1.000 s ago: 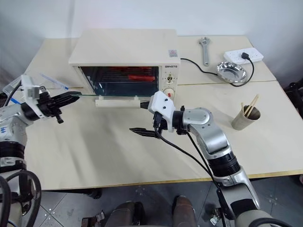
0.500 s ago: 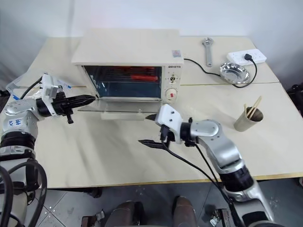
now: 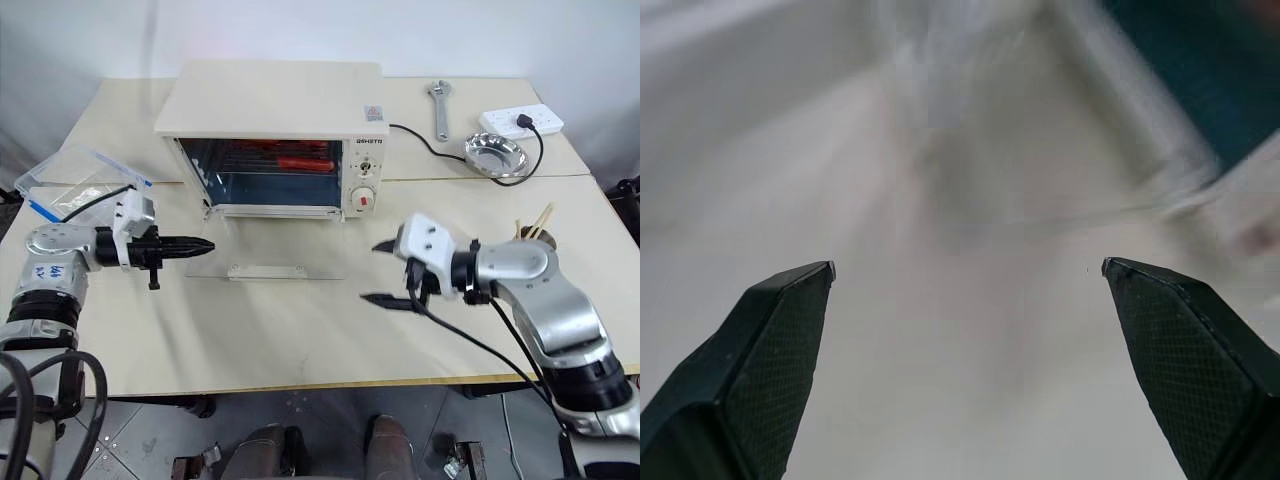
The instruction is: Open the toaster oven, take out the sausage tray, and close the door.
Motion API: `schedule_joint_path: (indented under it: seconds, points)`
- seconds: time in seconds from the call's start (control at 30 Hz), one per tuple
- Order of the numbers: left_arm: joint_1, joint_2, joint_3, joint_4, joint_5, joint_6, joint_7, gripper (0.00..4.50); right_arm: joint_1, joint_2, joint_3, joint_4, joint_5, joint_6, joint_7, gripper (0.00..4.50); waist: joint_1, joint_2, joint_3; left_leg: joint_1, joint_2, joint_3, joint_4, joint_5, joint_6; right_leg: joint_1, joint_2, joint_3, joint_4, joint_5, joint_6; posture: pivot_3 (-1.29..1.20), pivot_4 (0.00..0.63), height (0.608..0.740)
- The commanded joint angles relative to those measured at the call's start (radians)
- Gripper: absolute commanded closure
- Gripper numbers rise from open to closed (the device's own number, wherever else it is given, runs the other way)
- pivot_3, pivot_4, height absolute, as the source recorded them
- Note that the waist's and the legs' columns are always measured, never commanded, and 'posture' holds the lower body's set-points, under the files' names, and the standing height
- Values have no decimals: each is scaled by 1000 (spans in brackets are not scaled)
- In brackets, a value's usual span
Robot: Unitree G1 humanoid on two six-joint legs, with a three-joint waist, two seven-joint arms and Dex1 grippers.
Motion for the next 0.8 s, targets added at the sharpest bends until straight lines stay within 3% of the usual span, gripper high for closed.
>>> schedule_joint_path:
  seconds: [0.03, 0.3, 0.47, 0.67, 0.8]
  points:
    - [9, 4, -19, -39, 25, -51, -3, 4458, -57, 55, 17, 4, -31, -48, -63, 0, 1, 0, 0, 0, 0, 0, 0, 0, 0, 0, 0, 0, 0, 0, 0, 0, 150, 740]
    - [18, 0, -31, -21, 62, -171, 66, 4458, -140, 217, 143, 70, -171, -157, -189, 0, 1, 0, 0, 0, 0, 0, 0, 0, 0, 0, 0, 0, 0, 0, 0, 0, 150, 740]
    - [100, -68, 137, -170, -120, -94, 206, 4458, -259, 370, 309, 209, -421, -262, -371, 0, -17, 0, 0, 1, 1, 0, 0, 0, 0, -1, 0, 0, 3, 0, 0, 0, 150, 740]
    - [282, -150, 282, -497, -329, 75, 331, 2657, -346, 423, 379, 358, -571, -327, -436, 0, -27, -1, 0, 0, 1, -2, 0, -1, -1, -2, -1, -1, 4, 0, 0, 0, 150, 740]
    - [401, -211, 340, -678, -382, 105, 449, 1459, -420, 466, 404, 488, -658, -363, -491, 0, -28, -1, 0, 0, 1, -2, 1, -1, -1, -1, -1, -1, 4, 0, 0, 0, 150, 740]
